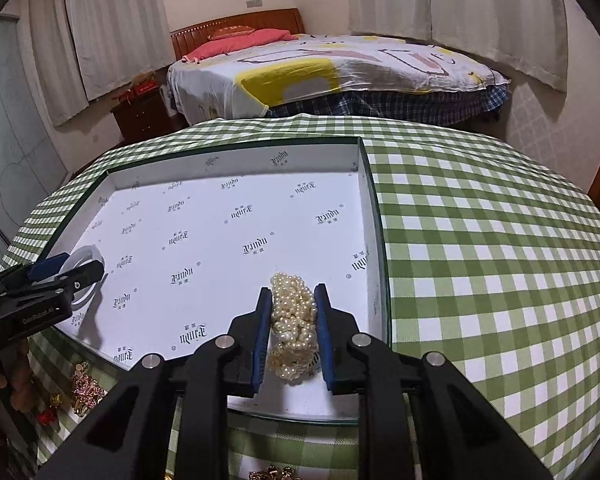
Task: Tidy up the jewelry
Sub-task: 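Carry the bangle with the left tool while the right tool carries pearls into the box, then open the left tool to release the bangle while the right tool releases the pearls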
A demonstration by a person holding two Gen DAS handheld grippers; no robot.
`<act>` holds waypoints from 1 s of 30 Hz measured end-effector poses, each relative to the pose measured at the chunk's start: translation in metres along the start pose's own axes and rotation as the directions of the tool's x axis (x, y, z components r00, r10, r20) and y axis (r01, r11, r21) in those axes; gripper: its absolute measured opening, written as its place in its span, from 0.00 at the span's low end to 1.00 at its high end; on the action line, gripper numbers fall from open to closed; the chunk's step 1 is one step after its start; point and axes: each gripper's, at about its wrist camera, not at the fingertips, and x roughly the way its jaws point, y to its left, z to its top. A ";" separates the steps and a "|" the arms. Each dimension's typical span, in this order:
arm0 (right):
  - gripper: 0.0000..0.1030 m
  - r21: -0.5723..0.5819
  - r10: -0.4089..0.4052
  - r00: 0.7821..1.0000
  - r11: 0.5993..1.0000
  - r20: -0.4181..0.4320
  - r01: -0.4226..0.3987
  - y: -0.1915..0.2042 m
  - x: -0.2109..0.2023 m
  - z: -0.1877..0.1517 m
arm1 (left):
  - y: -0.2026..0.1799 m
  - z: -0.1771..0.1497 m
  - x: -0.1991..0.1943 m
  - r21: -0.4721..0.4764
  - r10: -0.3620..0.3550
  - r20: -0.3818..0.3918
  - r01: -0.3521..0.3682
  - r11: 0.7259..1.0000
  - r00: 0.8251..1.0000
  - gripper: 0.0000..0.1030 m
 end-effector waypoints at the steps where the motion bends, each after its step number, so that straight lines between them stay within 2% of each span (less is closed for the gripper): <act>1: 0.23 -0.003 -0.001 1.000 1.000 0.000 0.001 0.000 0.000 0.000 | 0.000 0.000 0.000 0.000 0.002 -0.001 -0.002 1.000 1.000 0.68; 5: 0.33 -0.009 0.018 1.000 1.000 0.003 -0.018 0.002 -0.001 0.001 | -0.001 0.000 0.000 -0.001 -0.006 0.001 0.006 1.000 1.000 0.75; 12: 0.39 0.004 0.041 0.999 0.999 0.012 -0.041 0.003 -0.003 0.001 | -0.005 0.002 -0.001 0.001 -0.018 0.010 0.018 1.000 1.000 0.79; 14: 0.39 0.012 0.048 0.998 0.999 0.028 -0.048 0.003 -0.009 0.001 | -0.005 0.002 -0.006 0.000 -0.025 0.037 0.025 1.000 0.999 0.84; 23: 0.40 -0.002 0.042 0.992 0.999 0.118 -0.042 0.014 -0.049 0.000 | -0.010 0.004 -0.048 0.003 -0.043 0.147 0.043 0.999 0.988 0.86; 30: 0.43 -0.013 0.042 0.986 0.999 0.163 -0.040 0.030 -0.088 -0.024 | -0.008 -0.024 -0.096 -0.029 -0.041 0.233 0.050 0.998 0.972 0.86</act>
